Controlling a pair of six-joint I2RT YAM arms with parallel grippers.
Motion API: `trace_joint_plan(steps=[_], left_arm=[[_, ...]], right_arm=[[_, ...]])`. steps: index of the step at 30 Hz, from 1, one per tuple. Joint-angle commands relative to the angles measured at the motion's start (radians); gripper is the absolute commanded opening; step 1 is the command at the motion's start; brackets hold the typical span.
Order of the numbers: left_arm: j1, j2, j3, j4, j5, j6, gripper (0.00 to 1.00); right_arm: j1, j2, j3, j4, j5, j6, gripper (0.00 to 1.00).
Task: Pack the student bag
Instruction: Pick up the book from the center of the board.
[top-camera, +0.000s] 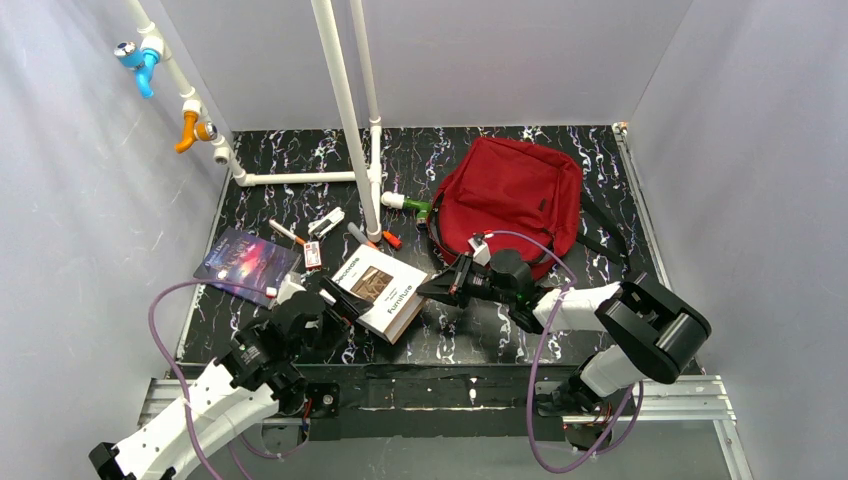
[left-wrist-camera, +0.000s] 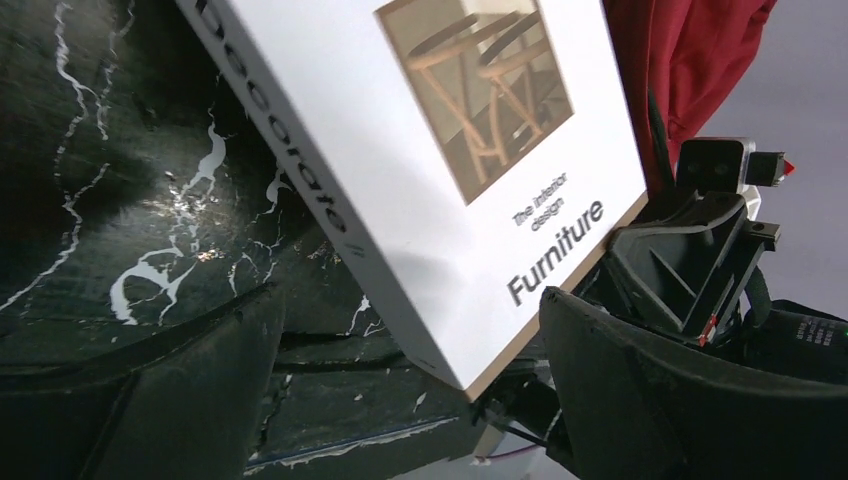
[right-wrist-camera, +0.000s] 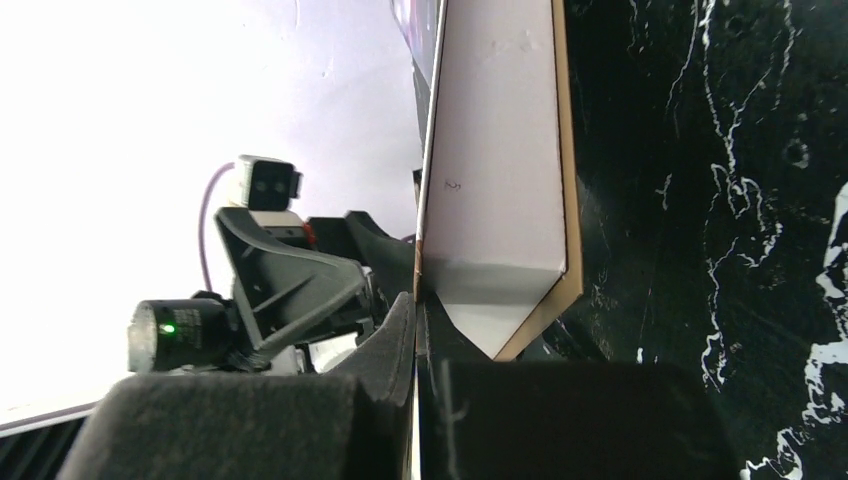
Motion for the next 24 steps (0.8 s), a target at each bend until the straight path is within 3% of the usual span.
trace_joint_plan(steps=[1, 7, 13, 20, 24], left_arm=[[0.0, -0.062, -0.121, 0.171, 0.059, -0.142, 0.98], [0.001, -0.121, -0.261, 0.433, 0.014, -0.241, 0.98], [0.001, -0.086, -0.356, 0.654, -0.034, -0.333, 0.98], [-0.001, -0.051, -0.362, 0.68, -0.06, -0.399, 0.98], [-0.001, -0.089, -0.362, 0.68, -0.083, -0.414, 0.88]], right_arm=[[-0.013, -0.057, -0.001, -0.008, 0.041, 0.021, 0.01], [-0.021, -0.054, -0.007, 0.013, 0.03, 0.032, 0.01], [-0.022, -0.07, -0.008, 0.009, 0.037, 0.031, 0.01], [-0.022, -0.075, -0.01, 0.009, 0.039, 0.033, 0.01], [-0.022, -0.075, -0.01, 0.005, 0.033, 0.03, 0.01]])
